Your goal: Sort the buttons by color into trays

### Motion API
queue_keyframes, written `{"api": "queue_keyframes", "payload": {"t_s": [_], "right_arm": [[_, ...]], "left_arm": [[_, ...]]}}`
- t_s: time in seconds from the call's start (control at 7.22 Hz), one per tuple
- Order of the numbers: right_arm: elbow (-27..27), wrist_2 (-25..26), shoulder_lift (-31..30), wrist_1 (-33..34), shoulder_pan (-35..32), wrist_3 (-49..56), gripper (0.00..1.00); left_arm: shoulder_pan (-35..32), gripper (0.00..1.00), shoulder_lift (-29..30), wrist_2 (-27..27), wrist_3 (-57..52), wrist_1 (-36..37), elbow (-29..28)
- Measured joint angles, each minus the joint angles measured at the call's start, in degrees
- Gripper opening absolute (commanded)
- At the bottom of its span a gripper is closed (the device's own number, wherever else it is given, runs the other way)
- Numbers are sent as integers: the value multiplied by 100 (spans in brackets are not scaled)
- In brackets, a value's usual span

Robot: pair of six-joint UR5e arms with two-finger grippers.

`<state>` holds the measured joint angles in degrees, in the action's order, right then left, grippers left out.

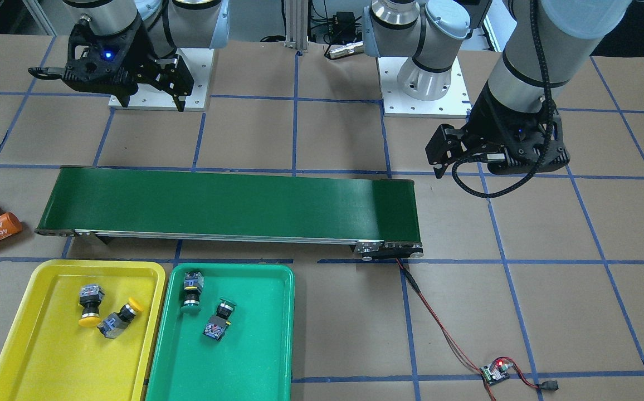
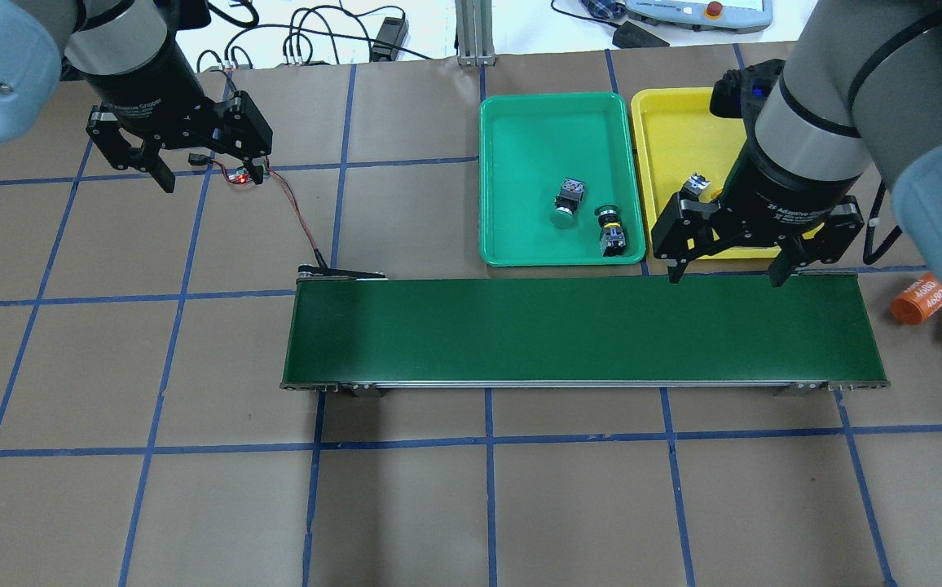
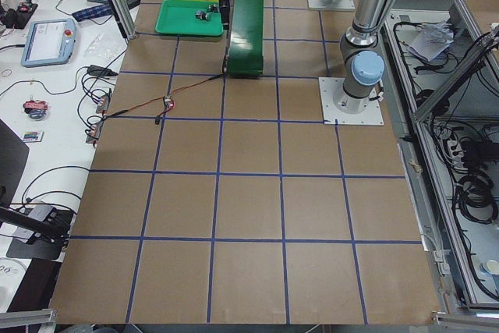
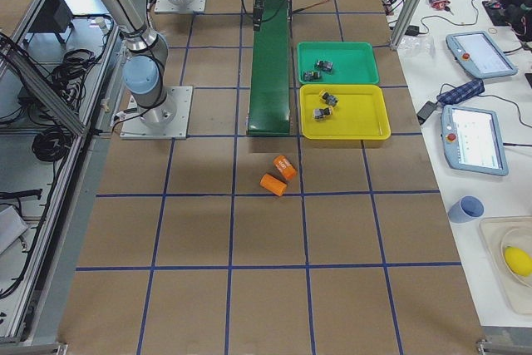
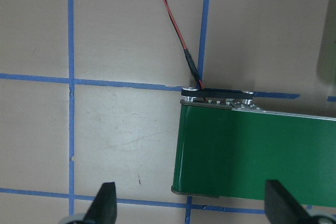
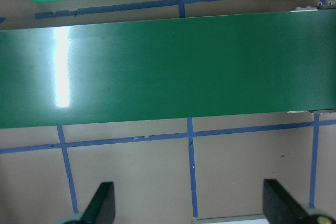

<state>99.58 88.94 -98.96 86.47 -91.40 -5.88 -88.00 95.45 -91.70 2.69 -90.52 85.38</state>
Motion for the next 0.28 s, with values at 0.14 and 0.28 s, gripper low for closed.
{"api": "queue_keyframes", "payload": {"t_s": [0.14,0.28], "right_arm": [[0,-8,-1,15,-12,19,100],[0,-13,-8,20,-15,29,100]], "left_arm": [[-10,100,-8,4,4,-2,0],[-16,100,-17,17,11,-6,2]]}}
